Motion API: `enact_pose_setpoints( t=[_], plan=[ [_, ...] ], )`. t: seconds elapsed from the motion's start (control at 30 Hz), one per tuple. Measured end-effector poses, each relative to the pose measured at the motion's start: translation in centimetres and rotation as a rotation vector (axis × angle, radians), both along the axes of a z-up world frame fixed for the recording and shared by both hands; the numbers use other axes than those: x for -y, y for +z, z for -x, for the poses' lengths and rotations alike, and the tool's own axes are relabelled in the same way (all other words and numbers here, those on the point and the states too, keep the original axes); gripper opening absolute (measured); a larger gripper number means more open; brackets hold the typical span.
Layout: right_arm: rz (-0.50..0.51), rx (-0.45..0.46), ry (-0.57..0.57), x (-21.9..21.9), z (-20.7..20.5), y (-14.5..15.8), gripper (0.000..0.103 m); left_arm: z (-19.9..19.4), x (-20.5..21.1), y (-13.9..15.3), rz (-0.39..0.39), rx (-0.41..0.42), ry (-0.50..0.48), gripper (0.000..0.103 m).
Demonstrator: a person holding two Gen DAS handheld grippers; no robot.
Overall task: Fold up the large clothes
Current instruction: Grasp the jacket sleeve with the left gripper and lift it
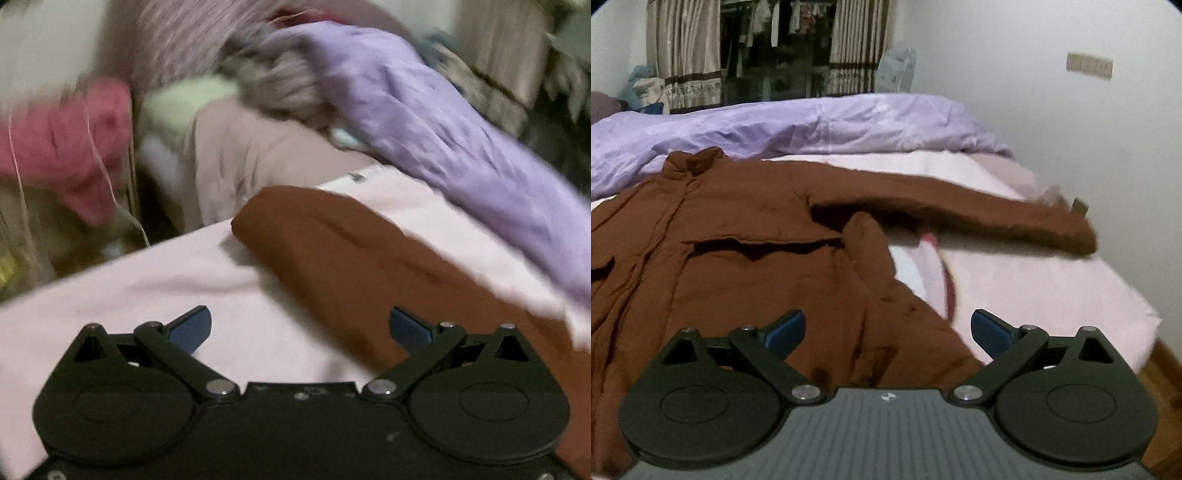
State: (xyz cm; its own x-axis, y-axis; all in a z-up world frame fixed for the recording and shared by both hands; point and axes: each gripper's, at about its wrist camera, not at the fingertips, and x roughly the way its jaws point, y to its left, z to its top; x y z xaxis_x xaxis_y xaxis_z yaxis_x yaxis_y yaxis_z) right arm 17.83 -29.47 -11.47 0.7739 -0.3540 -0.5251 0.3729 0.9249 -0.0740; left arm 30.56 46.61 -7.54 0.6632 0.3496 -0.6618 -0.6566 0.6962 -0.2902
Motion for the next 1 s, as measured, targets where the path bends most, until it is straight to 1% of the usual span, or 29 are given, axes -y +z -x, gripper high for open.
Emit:
enact_pose_setpoints(
  t=[0.03, 0.1, 0.13, 0.17, 0.2, 0.23, 0.27, 0.3, 0.33, 0.37, 0.4, 0.43, 0.47, 0.5, 0.53, 0.6, 0.63, 0.67, 0.73, 0.83, 0.9, 0.93, 1.0],
  plan=[
    [-0.005, -0.006, 0.004, 0.0, -0.4, -0.3, 0.103, -0.9, -1.8, -0.7, 0.073, 0.014, 0.036, 0.103],
    [-0.001, -0.023, 0.010, -0.3, -1.3, -0.7, 0.103, -2.1, -3.1, -2.1, 0.209, 0.037, 0.061, 0.103],
    [0.004, -0.031, 0.013, -0.3, -1.7, -0.8, 0.103, -2.6, -3.2, -2.1, 0.182, 0.065, 0.066, 0.103],
    [0.009, -0.040, 0.018, -0.3, -2.3, -0.9, 0.103, -3.0, -2.9, -1.9, 0.147, 0.060, 0.055, 0.103],
    [0.014, -0.049, 0.024, -0.4, -2.7, -1.1, 0.103, -4.0, -2.4, -1.9, 0.122, 0.027, 0.026, 0.101],
    [0.015, -0.054, 0.027, -0.3, -2.9, -1.3, 0.103, -4.9, -2.0, -2.0, 0.082, -0.003, 0.005, 0.093],
    [0.011, -0.056, 0.029, -0.2, -3.0, -1.5, 0.103, -5.2, -1.2, -1.9, 0.014, -0.025, 0.002, 0.082],
    [0.001, -0.057, 0.030, -0.1, -3.3, -1.6, 0.103, -6.0, -0.5, -1.9, -0.054, -0.063, -0.002, 0.062],
    [-0.011, -0.060, 0.028, 0.2, -3.7, -1.7, 0.103, -6.5, 0.0, -1.8, -0.108, -0.090, -0.007, 0.047],
    [-0.026, -0.067, 0.022, 0.6, -4.1, -1.9, 0.103, -6.6, 0.0, -1.6, -0.128, -0.084, -0.021, 0.038],
    [-0.035, -0.070, 0.015, 1.0, -4.2, -2.0, 0.103, -6.6, -0.4, -1.5, -0.130, -0.068, -0.038, 0.022],
    [-0.041, -0.071, 0.010, 1.3, -4.4, -2.1, 0.103, -6.6, -0.9, -1.3, -0.126, -0.051, -0.047, 0.012],
    [-0.042, -0.071, 0.006, 1.6, -4.5, -2.1, 0.103, -6.5, -1.1, -1.1, -0.107, -0.026, -0.044, 0.007],
    [-0.041, -0.072, 0.005, 1.7, -4.6, -2.2, 0.103, -6.3, -1.3, -0.8, -0.076, 0.003, -0.041, 0.004],
    [-0.040, -0.072, 0.005, 1.9, -4.6, -2.2, 0.103, -6.4, -1.2, -0.2, -0.078, 0.015, -0.041, 0.004],
    [-0.039, -0.073, 0.005, 2.2, -4.7, -2.1, 0.103, -5.9, 0.4, 1.9, -0.156, 0.040, -0.061, 0.003],
    [-0.039, -0.071, 0.005, 2.4, -4.7, -2.1, 0.103, -5.8, 1.9, 3.0, -0.200, 0.056, -0.089, 0.003],
    [-0.038, -0.070, 0.004, 2.5, -4.7, -2.0, 0.103, -5.8, 3.5, 4.1, -0.230, 0.073, -0.124, 0.003],
    [-0.044, -0.068, 0.002, 2.7, -4.9, -1.9, 0.103, -5.6, 7.1, 6.2, -0.258, 0.131, -0.205, 0.003],
    [-0.065, -0.063, -0.002, 3.0, -5.2, -1.5, 0.103, -6.0, 13.4, 8.7, -0.260, 0.220, -0.345, 0.003],
    [-0.069, -0.054, 0.009, 2.9, -5.5, -1.1, 0.103, -6.8, 17.9, 9.8, -0.207, 0.273, -0.482, 0.003],
    [-0.067, -0.052, 0.015, 2.8, -5.6, -0.9, 0.103, -7.2, 20.1, 10.2, -0.183, 0.298, -0.529, 0.003],
    [-0.050, -0.048, 0.021, 2.4, -5.9, -0.4, 0.103, -7.9, 24.5, 10.9, -0.169, 0.319, -0.594, 0.003]
  ],
)
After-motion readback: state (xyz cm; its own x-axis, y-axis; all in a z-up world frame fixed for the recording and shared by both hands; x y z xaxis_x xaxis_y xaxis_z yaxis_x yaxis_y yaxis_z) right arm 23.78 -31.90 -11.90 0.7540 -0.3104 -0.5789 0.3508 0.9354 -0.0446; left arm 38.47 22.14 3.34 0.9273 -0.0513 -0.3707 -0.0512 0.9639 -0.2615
